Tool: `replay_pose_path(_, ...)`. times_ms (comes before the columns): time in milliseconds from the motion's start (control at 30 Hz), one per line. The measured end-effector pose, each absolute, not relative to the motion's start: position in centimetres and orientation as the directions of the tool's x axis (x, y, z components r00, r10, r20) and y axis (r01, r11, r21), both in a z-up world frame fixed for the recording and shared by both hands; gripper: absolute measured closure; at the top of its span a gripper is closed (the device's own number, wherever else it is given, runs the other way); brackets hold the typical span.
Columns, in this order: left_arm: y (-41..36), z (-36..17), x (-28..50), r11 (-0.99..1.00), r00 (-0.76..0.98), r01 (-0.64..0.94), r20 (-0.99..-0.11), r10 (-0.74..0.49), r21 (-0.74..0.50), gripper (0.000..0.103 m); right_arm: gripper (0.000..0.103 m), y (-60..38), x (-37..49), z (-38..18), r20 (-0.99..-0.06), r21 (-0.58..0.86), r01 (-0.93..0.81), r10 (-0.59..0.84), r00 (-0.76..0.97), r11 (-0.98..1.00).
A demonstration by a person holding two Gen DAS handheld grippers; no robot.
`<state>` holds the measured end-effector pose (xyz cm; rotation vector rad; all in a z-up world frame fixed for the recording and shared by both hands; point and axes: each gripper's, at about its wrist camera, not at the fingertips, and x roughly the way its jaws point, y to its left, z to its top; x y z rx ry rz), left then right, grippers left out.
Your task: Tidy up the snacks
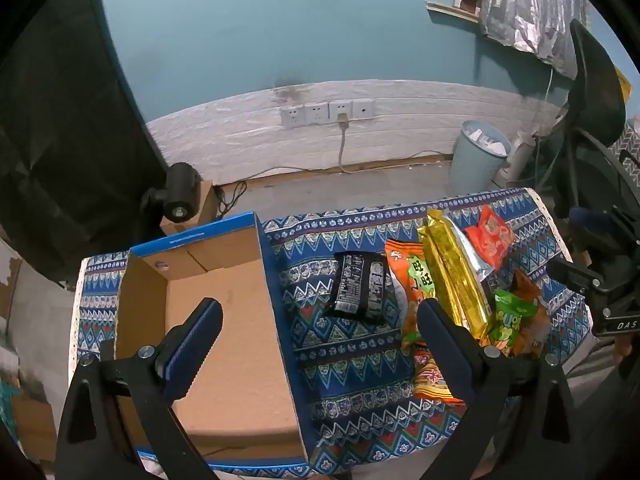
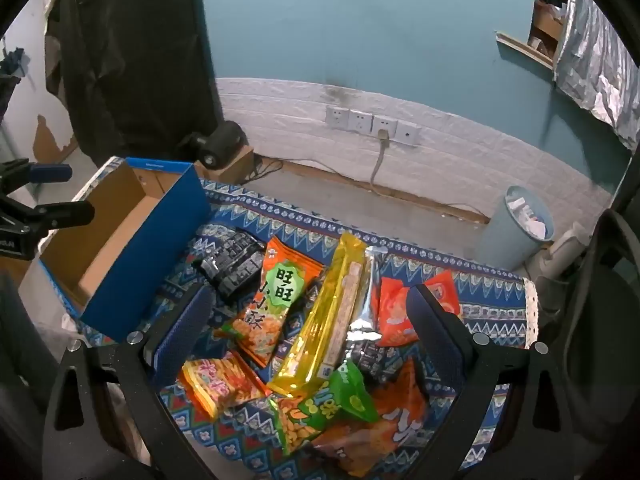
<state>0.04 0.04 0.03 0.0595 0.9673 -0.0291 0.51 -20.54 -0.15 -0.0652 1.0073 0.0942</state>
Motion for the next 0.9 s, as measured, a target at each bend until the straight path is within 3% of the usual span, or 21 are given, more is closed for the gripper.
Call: replay_pose_path(900,-0.08,-0.75,0.16,0.997,0.563,0.05,-0.827,0.017,0.055,0.004,0.007,-20.56,0.66,-0.22,-0.856,-0.01,-0.11,0.049,0.514,0.994)
